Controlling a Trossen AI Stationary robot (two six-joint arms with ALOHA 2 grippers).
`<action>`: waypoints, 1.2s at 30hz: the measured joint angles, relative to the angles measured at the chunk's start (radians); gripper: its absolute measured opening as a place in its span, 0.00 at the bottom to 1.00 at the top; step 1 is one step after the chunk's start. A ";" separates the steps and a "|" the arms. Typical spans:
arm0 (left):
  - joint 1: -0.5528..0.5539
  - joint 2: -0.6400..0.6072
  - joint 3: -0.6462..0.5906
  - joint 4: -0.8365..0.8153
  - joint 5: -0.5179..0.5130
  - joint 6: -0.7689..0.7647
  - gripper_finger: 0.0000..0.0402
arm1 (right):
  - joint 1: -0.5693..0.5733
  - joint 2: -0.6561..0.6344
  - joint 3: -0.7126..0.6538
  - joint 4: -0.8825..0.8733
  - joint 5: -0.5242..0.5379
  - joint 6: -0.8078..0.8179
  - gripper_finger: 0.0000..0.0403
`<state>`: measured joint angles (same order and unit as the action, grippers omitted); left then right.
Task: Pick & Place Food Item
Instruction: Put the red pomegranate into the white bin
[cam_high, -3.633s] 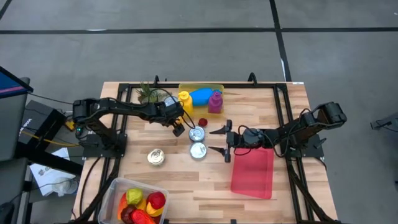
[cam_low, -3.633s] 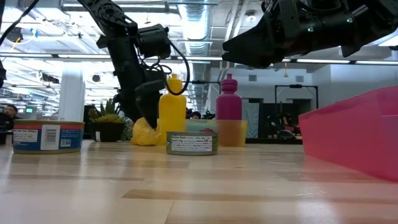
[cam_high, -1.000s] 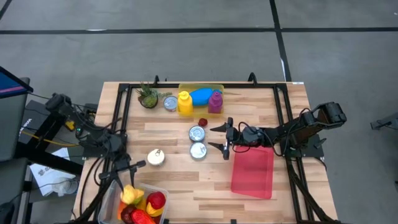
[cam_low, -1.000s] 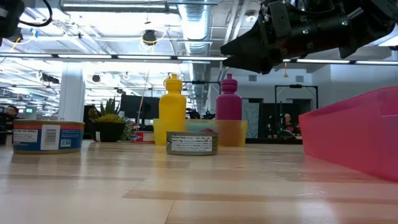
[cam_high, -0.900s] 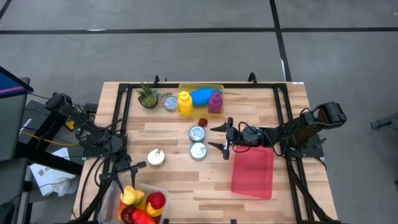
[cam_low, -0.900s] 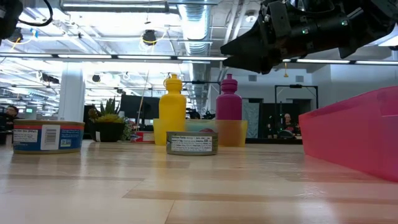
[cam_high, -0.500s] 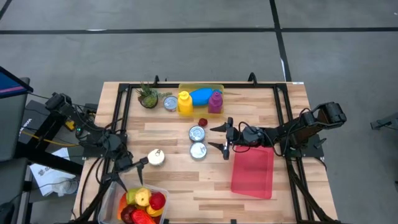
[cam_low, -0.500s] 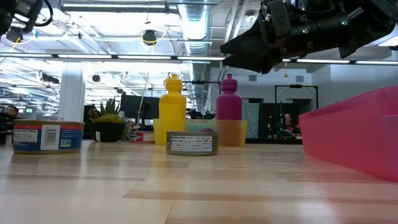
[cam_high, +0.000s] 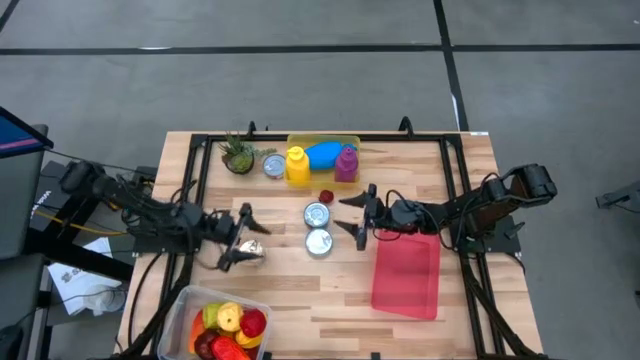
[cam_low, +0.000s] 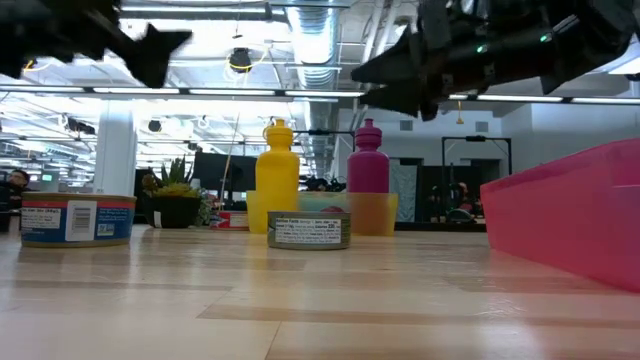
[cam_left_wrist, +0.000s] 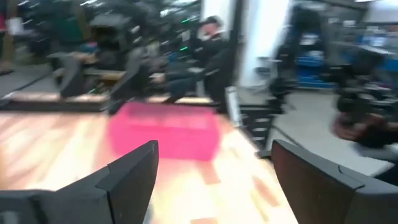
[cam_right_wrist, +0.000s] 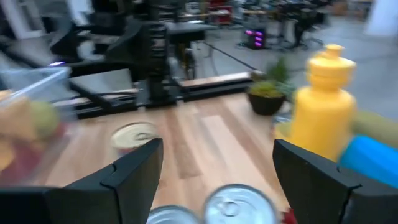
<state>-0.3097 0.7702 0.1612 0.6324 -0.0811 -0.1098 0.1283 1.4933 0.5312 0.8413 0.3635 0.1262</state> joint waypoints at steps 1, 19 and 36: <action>0.034 0.018 0.000 0.008 0.001 -0.010 0.75 | -0.013 0.000 0.000 -0.006 0.002 0.017 0.72; 0.348 0.543 0.342 -0.041 0.193 -0.187 0.74 | -0.071 0.000 0.000 -0.106 0.004 0.111 0.72; 0.390 0.692 0.665 -0.534 -0.028 -0.550 0.75 | 0.117 -0.139 0.000 -0.433 0.122 0.129 0.72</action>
<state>0.0805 1.4621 0.8266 0.0984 -0.1093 -0.6599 0.2457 1.3547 0.5312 0.4082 0.4852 0.2549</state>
